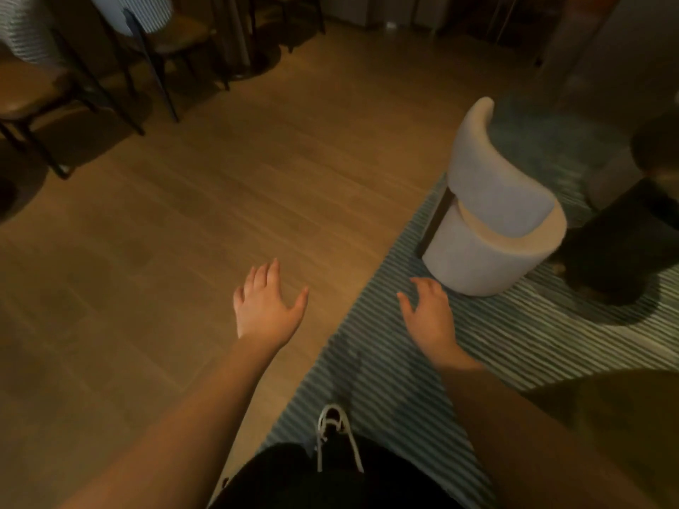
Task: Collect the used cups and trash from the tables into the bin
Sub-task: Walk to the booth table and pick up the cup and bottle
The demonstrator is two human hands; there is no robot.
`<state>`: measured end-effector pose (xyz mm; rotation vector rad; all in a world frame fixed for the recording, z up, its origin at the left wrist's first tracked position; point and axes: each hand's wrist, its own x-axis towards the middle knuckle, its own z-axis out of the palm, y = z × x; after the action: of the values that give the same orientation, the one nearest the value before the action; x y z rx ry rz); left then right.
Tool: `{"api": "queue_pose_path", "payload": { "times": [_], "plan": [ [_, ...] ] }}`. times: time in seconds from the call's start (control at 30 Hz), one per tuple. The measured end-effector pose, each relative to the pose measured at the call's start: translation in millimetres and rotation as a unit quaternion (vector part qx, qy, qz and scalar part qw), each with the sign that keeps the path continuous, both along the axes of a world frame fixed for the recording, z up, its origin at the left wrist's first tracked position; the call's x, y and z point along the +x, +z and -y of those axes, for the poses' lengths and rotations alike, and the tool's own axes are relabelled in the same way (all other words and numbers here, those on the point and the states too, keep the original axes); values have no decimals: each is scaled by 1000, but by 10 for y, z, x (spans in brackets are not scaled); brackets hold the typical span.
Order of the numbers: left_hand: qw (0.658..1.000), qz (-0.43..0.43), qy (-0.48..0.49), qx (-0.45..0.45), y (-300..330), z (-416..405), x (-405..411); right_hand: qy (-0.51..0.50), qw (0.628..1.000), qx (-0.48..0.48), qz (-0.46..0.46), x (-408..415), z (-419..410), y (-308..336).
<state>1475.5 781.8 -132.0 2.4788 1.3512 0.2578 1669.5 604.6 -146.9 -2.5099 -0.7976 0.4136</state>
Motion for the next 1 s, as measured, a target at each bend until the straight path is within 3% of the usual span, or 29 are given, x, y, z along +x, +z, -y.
{"api": "queue_pose_path", "payload": {
  "times": [0.3, 0.67, 1.0],
  "plan": [
    [999, 8, -50, -15, 53, -1761, 2149, -16, 999, 7, 31, 1922, -1687, 148],
    [992, -21, -128, -6, -181, -4458, 5377, -84, 995, -1, 45, 4915, -4246, 111],
    [983, 1, -179, -37, -67, -5928, 7961, -163, 985, -8, 46, 7141, -5505, 127]
  ]
}}
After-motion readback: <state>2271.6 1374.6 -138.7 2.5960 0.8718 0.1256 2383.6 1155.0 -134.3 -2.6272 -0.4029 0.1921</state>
